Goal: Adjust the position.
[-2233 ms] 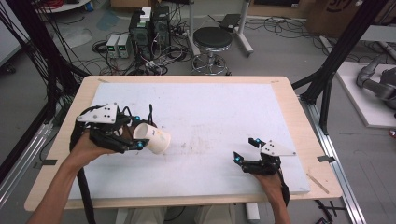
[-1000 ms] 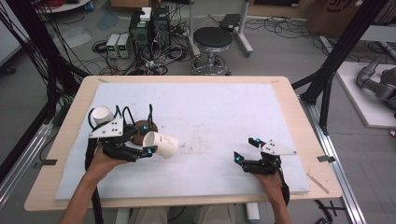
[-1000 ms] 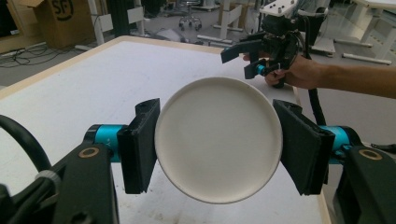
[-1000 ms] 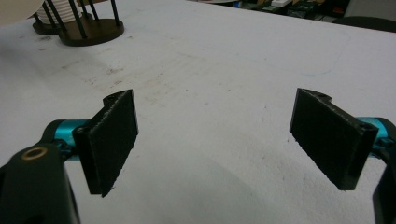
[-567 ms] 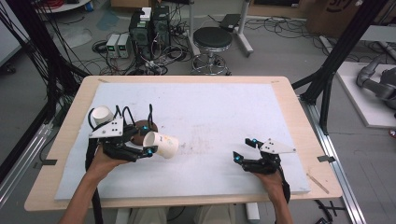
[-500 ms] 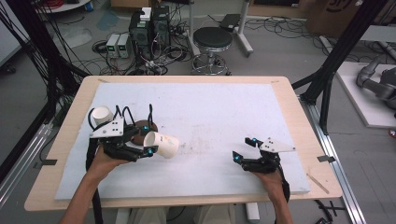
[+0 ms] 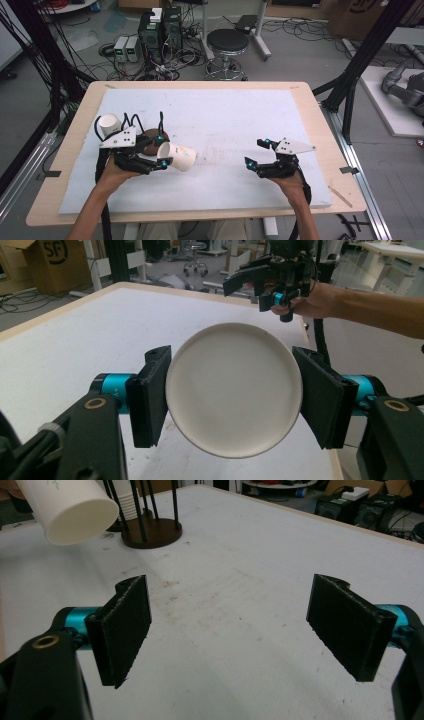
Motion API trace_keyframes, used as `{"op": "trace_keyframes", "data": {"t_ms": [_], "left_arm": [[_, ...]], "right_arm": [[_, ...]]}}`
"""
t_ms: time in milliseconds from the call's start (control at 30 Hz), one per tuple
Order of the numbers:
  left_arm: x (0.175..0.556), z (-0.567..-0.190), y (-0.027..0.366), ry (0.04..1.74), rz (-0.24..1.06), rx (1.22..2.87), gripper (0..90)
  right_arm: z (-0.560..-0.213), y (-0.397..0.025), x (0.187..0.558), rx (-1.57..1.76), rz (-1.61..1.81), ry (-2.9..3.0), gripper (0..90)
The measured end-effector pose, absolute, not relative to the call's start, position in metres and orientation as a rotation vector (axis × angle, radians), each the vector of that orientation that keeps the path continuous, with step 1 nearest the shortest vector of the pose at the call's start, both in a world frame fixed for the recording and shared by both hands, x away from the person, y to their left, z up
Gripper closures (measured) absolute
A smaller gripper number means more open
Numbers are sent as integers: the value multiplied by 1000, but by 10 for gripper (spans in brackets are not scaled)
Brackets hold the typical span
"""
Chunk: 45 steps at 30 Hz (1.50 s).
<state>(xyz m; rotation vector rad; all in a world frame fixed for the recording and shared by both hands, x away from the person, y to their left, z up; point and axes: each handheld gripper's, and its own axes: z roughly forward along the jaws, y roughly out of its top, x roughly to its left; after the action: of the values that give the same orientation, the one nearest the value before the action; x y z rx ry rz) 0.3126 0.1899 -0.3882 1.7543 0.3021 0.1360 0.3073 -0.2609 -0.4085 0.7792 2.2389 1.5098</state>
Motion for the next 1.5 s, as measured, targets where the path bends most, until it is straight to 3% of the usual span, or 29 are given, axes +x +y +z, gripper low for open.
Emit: {"op": "trace_keyframes", "data": {"t_ms": [433,1500], "left_arm": [[315,-388,174,275,109,1757,353],[315,-379,140,206,46,1759,353]], "right_arm": [[-383,-231,324,567,1592,2404,154],[-367,-163,337,194,1768,2589,155]]}}
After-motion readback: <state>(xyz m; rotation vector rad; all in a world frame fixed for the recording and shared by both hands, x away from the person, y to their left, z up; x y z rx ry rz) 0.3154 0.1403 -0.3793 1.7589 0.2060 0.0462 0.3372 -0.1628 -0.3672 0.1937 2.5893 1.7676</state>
